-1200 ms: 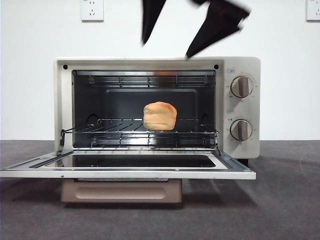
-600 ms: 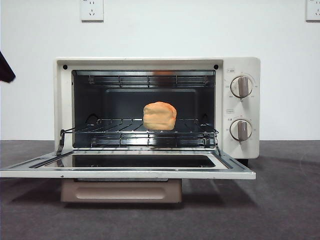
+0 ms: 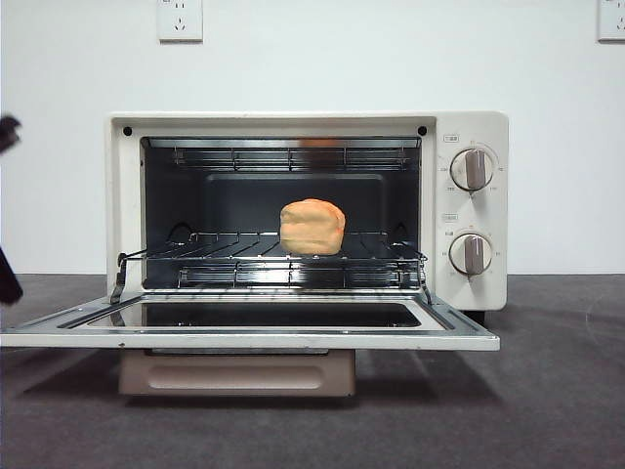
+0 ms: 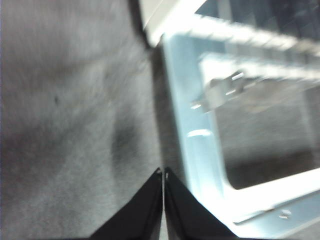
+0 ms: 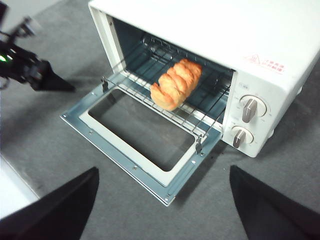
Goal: The left arm flap open the oven, the right arm pick bread and place it into oven, the left arm flap close the oven
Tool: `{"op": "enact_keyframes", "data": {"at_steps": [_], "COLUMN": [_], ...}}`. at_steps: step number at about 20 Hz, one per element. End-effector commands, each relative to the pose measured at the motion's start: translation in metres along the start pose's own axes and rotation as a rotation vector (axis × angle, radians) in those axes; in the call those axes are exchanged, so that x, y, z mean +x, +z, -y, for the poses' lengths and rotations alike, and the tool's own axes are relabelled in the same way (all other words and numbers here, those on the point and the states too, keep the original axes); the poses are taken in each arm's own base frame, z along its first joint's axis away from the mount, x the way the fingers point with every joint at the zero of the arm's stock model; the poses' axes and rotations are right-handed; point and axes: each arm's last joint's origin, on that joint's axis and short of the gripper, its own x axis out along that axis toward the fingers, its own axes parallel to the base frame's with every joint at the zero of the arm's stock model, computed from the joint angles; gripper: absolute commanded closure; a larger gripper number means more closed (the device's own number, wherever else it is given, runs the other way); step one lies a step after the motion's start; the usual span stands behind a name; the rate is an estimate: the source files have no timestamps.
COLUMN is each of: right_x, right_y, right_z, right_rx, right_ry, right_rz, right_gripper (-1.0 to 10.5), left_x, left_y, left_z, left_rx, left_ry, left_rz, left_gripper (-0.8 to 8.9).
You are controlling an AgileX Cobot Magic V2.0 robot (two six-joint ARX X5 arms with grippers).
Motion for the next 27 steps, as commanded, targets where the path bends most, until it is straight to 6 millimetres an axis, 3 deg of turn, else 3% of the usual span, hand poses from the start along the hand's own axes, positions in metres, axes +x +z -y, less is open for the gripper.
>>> {"op": "enact_keyframes", "data": {"at_steps": [1,14,22,27], "right_x": [-0.005,-0.006,-0.006,-0.006], "right_y": [0.0,-0.003,-0.003,-0.003], "right_z": [-0.001,-0.001,-0.001,-0.001], "right_rx": [0.025,0.03,0.03,0.03], "right_ry": [0.033,0.023,0.022,0.022], "right_rz": [0.013,-0.013,-0.013,-0.013], "right_gripper": [5.3,5.3,5.3,5.3], "left_x": [0.011,0.057,0.059,0.051], "left_y": [0.002,-0.004,-0.003,0.009], "left_z": [-0.005,-0.025,-0.022,-0.015], "left_rx": [-0.003,-0.066,-0.102,-0.11], "left_ry": [0.0,-0.123,-0.27,-0.357], "left_rz": [-0.014,-0.132,-0.144,-0.064], "left_gripper": [8.02,8.02,8.02,8.02]}}
